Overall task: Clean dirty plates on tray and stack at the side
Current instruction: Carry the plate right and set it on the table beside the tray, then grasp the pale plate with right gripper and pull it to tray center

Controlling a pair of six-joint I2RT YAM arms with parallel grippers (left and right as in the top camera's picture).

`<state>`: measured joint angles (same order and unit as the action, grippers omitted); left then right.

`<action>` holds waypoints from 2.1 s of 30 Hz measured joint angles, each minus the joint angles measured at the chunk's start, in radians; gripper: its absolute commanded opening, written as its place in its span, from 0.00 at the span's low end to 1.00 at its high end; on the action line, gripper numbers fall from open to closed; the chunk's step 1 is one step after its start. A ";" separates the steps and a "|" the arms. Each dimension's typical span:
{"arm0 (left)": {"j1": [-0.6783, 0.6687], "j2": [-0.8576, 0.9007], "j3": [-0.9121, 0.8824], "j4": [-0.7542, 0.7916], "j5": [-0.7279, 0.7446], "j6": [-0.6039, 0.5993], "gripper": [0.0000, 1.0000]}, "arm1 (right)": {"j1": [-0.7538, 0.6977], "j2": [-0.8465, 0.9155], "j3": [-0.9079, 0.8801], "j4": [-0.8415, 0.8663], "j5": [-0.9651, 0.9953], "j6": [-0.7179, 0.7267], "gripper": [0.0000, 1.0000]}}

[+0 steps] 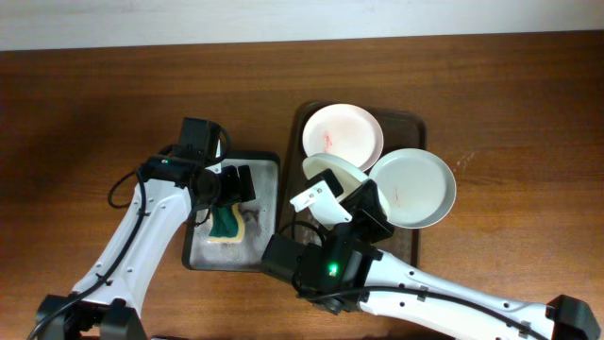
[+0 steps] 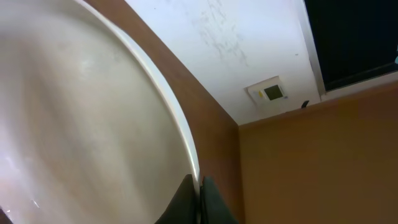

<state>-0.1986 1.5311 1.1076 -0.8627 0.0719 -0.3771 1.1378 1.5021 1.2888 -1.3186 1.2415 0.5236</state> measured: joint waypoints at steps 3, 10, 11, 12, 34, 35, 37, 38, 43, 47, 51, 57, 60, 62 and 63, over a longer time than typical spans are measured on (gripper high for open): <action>0.000 0.000 0.000 0.000 0.000 0.000 1.00 | -0.007 0.000 0.000 -0.011 -0.045 -0.003 0.04; 0.000 0.000 0.000 0.000 0.000 0.000 0.99 | -0.049 -0.003 0.007 -0.045 -0.093 0.062 0.04; 0.000 0.000 0.000 0.000 0.000 0.000 0.99 | -0.053 -0.003 0.009 -0.027 -0.121 0.065 0.04; 0.000 0.000 0.000 0.000 0.000 0.000 0.99 | -0.057 -0.003 0.010 -0.024 -0.151 0.073 0.04; 0.000 -0.003 0.002 0.000 0.000 0.000 1.00 | -1.947 0.130 0.080 0.341 -1.553 -0.294 0.04; 0.000 -0.003 0.002 0.000 0.000 0.000 0.99 | -1.961 0.170 0.081 0.351 -1.531 -0.291 0.04; 0.000 -0.003 0.002 0.000 0.000 0.000 0.99 | -1.963 0.254 0.082 0.355 -1.489 -0.288 0.04; 0.000 -0.003 0.002 0.000 0.000 0.000 0.99 | -1.963 0.298 0.082 0.354 -1.473 -0.288 0.04; 0.000 -0.003 0.002 0.000 0.000 0.000 0.99 | -1.963 0.365 0.082 0.339 -1.434 -0.287 0.55; 0.000 -0.003 0.002 0.000 0.000 0.000 0.99 | -1.938 0.341 0.082 0.338 -1.506 -0.327 0.57; 0.000 -0.003 0.002 0.000 0.000 0.000 0.99 | -1.715 0.149 0.083 0.272 -1.539 -0.392 0.58; 0.000 -0.003 0.002 0.000 0.000 0.000 0.99 | -1.420 0.135 0.029 0.302 -1.390 -0.428 0.49; 0.000 -0.003 0.002 0.000 0.000 0.000 0.99 | -1.378 0.219 -0.058 0.390 -1.361 -0.440 0.43; 0.000 -0.003 0.002 0.000 0.000 0.000 0.99 | -1.369 0.254 -0.085 0.420 -1.362 -0.471 0.41; 0.000 -0.003 0.002 0.000 0.000 0.000 0.99 | -1.365 0.261 -0.087 0.438 -1.361 -0.478 0.41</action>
<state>-0.1986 1.5284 1.1091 -0.8623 0.0723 -0.3771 -0.2272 1.7626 1.2018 -0.8806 -0.1200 0.0452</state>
